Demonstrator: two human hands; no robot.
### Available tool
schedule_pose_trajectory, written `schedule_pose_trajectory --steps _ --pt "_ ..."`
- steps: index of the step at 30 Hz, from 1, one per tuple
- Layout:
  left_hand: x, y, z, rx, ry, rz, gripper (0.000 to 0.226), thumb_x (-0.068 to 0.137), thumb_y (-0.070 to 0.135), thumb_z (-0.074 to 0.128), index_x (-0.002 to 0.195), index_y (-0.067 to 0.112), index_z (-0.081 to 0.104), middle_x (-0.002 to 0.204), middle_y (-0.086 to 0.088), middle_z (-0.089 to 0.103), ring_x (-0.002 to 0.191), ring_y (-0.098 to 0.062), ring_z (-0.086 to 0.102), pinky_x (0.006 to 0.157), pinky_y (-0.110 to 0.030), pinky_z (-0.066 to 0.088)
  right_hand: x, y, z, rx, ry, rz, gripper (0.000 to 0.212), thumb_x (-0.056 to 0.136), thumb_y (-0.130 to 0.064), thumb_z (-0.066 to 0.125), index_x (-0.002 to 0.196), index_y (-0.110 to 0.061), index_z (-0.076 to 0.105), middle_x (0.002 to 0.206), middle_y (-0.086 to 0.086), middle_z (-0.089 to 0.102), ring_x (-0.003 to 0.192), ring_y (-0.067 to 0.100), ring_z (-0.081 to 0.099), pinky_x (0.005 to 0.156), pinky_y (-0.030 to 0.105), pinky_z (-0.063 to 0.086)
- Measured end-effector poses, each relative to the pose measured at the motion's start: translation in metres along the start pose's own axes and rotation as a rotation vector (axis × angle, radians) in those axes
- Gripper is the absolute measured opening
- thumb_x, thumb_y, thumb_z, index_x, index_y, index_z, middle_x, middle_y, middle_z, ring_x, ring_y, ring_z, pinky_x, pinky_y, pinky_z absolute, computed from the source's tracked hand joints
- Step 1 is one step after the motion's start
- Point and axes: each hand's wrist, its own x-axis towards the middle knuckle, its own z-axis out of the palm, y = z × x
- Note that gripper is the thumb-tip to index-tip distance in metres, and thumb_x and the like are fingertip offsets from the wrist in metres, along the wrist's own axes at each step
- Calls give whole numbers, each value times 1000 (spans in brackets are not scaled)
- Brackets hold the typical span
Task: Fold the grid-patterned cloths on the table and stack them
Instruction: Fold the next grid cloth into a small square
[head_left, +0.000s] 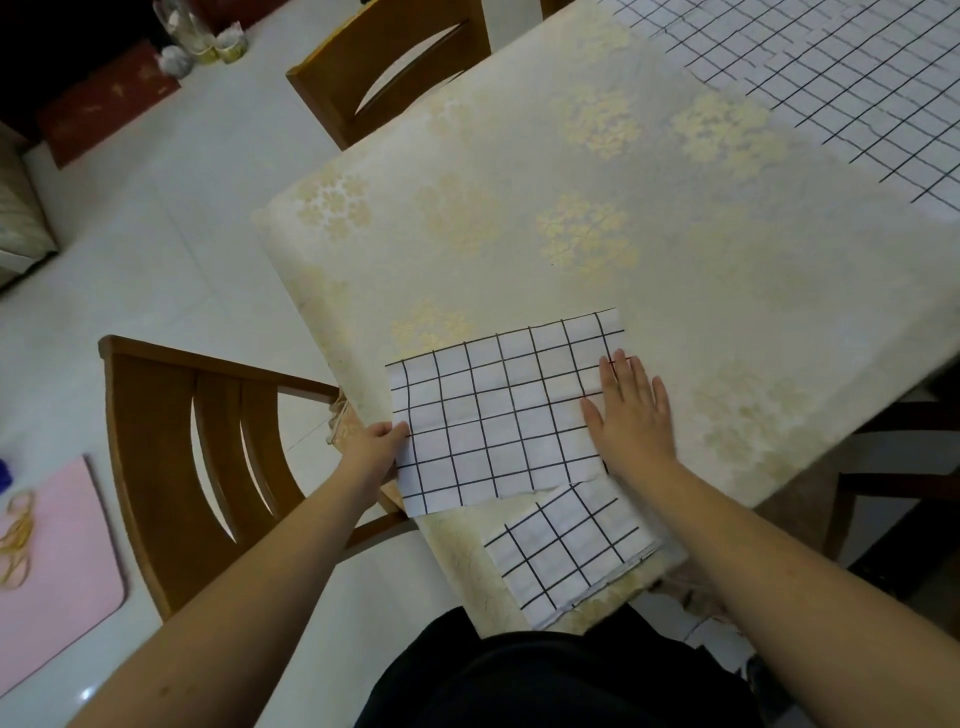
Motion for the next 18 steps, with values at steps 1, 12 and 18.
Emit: schedule_pose_trajectory --steps 1,12,18 --pt "-1 1 0 -7 -6 -1 30 98 33 55 118 11 60 108 -9 68 98 -26 67 83 -39 58 0 -1 -1 3 3 -28 67 102 -50 18 156 -19 -5 164 1 -11 151 18 -10 121 40 -6" --pt "-14 -9 1 -57 26 -56 28 98 24 57 117 4 60 105 -10 66 92 -24 65 67 -31 56 45 -100 10 -40 -103 -401 69 102 -52 20 156 -19 -8 163 0 -16 150 18 -14 121 40 -9" --pt "-21 -4 3 24 75 40 16 98 27 56 98 14 65 98 -6 68 88 -20 65 68 -28 55 62 -94 18 -95 -117 -395 82 94 -67 14 153 -19 -18 160 -1 -27 148 16 -23 120 41 -12"
